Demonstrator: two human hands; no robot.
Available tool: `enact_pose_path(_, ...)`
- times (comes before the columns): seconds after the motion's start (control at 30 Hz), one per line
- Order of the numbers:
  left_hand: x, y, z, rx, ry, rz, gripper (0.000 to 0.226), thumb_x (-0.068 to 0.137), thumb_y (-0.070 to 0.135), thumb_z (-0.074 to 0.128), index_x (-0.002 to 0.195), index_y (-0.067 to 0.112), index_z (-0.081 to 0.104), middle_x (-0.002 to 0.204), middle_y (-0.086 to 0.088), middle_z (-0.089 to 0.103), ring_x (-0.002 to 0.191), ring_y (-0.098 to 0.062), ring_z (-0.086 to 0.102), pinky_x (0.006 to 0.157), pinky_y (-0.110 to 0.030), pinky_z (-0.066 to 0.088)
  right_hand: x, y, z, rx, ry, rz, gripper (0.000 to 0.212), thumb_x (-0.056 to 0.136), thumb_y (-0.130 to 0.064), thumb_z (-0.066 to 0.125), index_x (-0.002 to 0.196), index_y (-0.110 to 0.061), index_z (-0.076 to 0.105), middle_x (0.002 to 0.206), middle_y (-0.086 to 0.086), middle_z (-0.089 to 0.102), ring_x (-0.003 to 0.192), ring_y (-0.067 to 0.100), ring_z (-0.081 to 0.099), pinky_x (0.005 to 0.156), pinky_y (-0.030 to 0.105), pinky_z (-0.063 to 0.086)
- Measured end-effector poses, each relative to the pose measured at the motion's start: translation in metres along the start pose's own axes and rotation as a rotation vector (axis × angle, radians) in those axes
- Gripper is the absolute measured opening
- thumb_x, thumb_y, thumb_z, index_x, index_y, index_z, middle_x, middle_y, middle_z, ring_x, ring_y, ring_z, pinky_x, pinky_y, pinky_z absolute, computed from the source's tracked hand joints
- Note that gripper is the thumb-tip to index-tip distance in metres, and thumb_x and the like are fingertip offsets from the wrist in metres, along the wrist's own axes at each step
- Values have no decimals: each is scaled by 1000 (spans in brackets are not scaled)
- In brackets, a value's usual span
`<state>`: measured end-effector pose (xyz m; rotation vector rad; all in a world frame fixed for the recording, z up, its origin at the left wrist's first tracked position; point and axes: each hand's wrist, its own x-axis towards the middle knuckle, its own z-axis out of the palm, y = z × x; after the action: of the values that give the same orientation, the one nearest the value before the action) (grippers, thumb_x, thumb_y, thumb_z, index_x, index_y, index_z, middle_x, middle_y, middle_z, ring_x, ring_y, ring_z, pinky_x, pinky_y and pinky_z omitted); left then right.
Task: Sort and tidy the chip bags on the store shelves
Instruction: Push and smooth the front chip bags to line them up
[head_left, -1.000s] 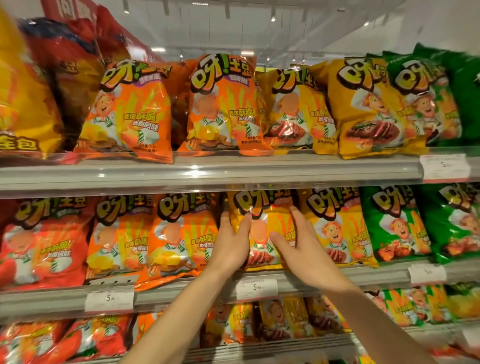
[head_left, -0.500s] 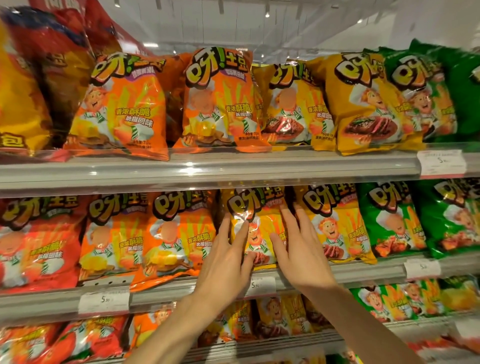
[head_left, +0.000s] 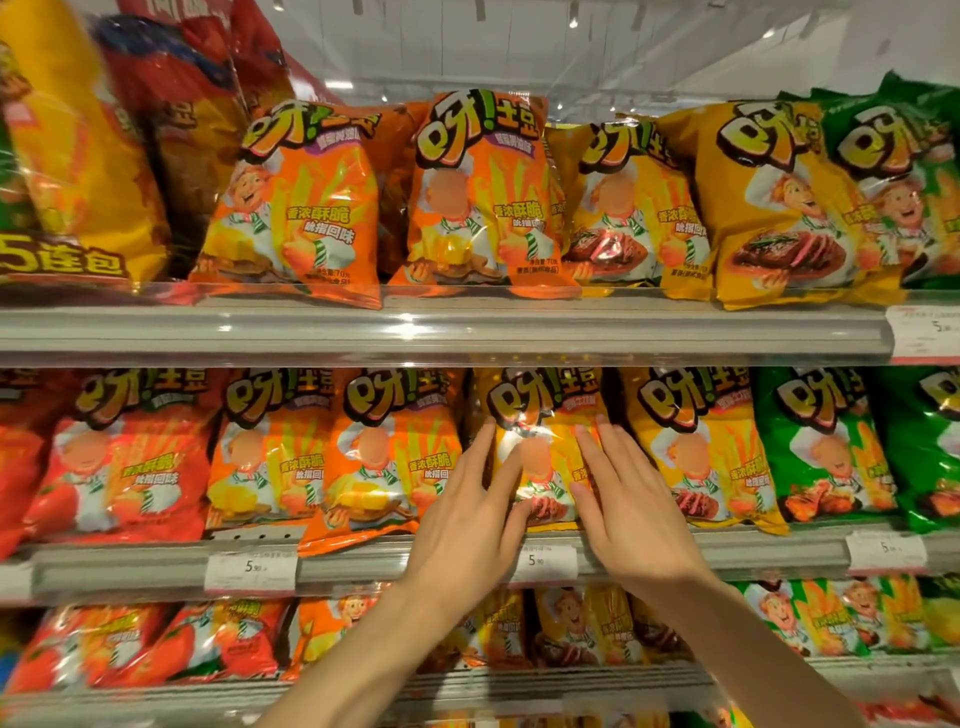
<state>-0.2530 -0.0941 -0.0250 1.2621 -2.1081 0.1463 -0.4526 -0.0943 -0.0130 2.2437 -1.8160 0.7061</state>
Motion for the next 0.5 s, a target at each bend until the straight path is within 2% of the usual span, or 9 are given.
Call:
enact_pose_path(0.1, -8, -7, -11, 23, 68, 42, 46, 102, 37, 49, 145, 20, 48, 157, -6, 36, 140, -23, 41, 89, -35, 56, -2, -7, -7, 9, -7, 48, 61, 105, -45, 29, 160, -23, 13, 168, 2, 8, 154, 19, 7, 123, 35, 11)
enact_pose_path(0.27, -18, -32, -34, -16, 156, 95, 33, 100, 28, 54, 130, 15, 62, 135, -2, 55, 124, -20, 52, 99, -32, 47, -8, -37, -16, 37, 184, 116, 52, 99, -33, 52, 146, -12, 45, 152, 9, 41, 139, 29, 39, 112, 47, 35)
enact_pose_path(0.5, -49, -98, -84, -28, 294, 139, 22, 97, 21, 59, 115, 13, 67, 118, -1, 62, 111, -21, 57, 93, -33, 47, -2, -123, -9, 67, 347, -38, 29, 92, -31, 55, 115, -15, 64, 126, 6, 56, 115, 29, 53, 94, 46, 45)
